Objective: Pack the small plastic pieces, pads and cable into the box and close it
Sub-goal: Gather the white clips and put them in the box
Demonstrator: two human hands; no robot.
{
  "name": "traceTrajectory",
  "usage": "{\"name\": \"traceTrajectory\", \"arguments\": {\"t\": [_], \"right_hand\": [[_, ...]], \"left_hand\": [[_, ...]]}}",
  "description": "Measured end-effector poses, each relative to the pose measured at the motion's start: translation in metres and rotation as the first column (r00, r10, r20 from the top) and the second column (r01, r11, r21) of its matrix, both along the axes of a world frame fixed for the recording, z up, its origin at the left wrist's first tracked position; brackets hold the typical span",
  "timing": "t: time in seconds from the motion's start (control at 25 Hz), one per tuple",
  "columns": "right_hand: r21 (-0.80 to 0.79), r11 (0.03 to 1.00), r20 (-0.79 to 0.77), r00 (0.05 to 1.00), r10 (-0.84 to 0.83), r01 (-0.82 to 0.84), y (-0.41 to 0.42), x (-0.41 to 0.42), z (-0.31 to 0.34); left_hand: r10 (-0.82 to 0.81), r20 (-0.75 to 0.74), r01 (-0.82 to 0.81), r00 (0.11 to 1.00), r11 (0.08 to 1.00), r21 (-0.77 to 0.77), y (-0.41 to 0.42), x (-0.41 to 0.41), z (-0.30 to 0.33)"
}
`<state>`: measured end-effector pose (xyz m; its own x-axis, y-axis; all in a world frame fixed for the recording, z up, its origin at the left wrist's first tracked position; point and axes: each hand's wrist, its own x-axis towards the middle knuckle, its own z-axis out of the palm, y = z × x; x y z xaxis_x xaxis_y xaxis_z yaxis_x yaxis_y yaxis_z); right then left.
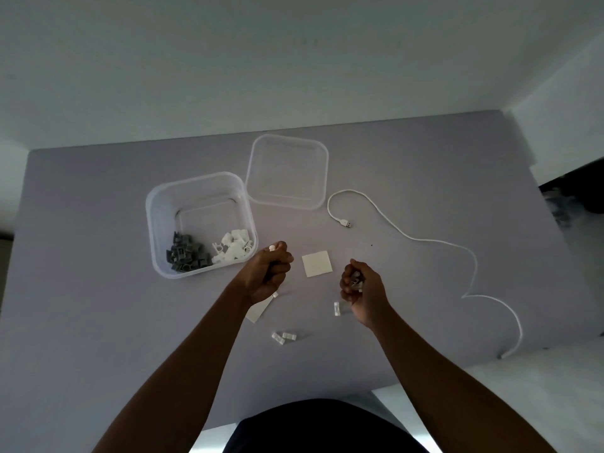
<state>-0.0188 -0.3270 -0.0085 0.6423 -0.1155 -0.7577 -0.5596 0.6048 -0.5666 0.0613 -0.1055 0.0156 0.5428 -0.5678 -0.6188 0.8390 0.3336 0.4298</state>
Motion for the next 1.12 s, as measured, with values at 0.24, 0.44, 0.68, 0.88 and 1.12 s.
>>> {"name": "traceTrajectory", "arguments": {"t": [0.24, 0.44, 0.68, 0.88, 1.12], "right_hand": [[-0.118, 0.98, -0.095, 0.984, 0.149, -0.16, -0.017, -0.016, -0.017], [-0.652, 0.596, -0.239, 0.874, 0.424, -0.468, -0.018, -0.028, -0.034], [-0.837, 0.215, -0.326, 0.774, 0.543, -0.503, -0.007, -0.055, -0.065], [-0.907, 0.118, -0.27, 0.773, 0.574, -0.404, 0.012, -0.071, -0.076], [-0.865, 0.343, -0.164, 0.852, 0.497, -0.366, 0.028, -0.068, -0.073]], "left_hand": [[0.009, -0.037, -0.009, 0.999, 1.0, 0.0, -0.006, 0.0, -0.007], [0.003, -0.01, -0.003, 1.0, 0.999, -0.053, -0.013, 0.002, -0.002], [-0.011, -0.009, 0.009, 1.0, 0.991, -0.132, -0.012, -0.001, 0.005], [-0.072, 0.044, 0.071, 0.996, 0.997, 0.022, 0.0, -0.014, 0.001], [-0.097, 0.021, 0.09, 0.995, 0.971, 0.219, 0.012, -0.023, 0.001]]}}
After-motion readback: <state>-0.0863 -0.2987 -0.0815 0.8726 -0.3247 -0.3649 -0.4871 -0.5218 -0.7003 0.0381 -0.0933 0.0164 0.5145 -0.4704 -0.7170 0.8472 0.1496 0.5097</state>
